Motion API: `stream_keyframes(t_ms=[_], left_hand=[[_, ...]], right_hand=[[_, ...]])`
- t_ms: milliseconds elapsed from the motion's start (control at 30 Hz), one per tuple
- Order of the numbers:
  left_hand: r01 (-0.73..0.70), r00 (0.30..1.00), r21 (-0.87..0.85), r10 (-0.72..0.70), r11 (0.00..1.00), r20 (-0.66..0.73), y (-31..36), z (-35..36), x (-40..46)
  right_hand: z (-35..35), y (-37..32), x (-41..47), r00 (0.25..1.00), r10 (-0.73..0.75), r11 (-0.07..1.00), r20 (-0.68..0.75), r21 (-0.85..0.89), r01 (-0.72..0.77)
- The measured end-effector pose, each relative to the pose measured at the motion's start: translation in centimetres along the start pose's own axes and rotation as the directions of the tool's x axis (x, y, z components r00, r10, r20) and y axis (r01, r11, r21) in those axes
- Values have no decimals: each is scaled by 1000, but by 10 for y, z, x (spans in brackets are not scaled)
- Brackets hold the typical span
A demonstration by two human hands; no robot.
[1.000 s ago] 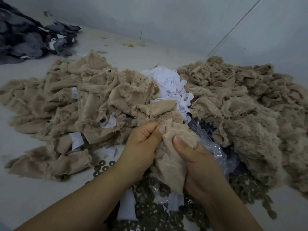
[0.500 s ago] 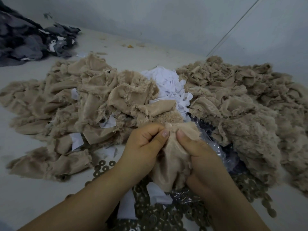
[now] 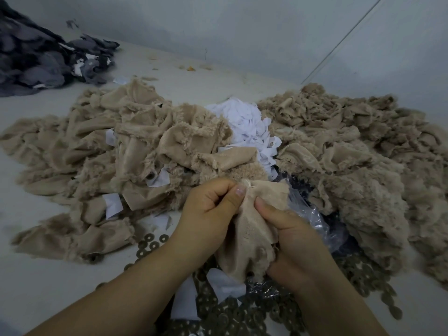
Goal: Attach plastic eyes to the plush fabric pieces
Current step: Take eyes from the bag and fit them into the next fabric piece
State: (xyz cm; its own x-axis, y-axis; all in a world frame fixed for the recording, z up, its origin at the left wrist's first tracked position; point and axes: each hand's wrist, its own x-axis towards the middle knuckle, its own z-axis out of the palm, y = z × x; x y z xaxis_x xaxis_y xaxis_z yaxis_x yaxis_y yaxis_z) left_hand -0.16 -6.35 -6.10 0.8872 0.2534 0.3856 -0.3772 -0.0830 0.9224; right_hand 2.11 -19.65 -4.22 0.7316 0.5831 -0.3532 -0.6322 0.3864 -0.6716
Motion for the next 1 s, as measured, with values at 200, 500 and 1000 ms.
stream_keyframes(t_ms=[200, 500, 1000], left_hand=[[13, 1000, 18, -13, 1000, -6, -1, -1, -1], [45, 999, 48, -46, 998, 23, 2, 0, 0], [21, 996, -24, -23, 999, -90, 5, 5, -3]], right_hand=[[-7, 5, 3, 995, -101, 992, 0, -80, 100], [-15, 11, 6, 916, -395, 825, -67, -466, 321], [-6, 8, 6, 940, -326, 936, -96, -172, 307]])
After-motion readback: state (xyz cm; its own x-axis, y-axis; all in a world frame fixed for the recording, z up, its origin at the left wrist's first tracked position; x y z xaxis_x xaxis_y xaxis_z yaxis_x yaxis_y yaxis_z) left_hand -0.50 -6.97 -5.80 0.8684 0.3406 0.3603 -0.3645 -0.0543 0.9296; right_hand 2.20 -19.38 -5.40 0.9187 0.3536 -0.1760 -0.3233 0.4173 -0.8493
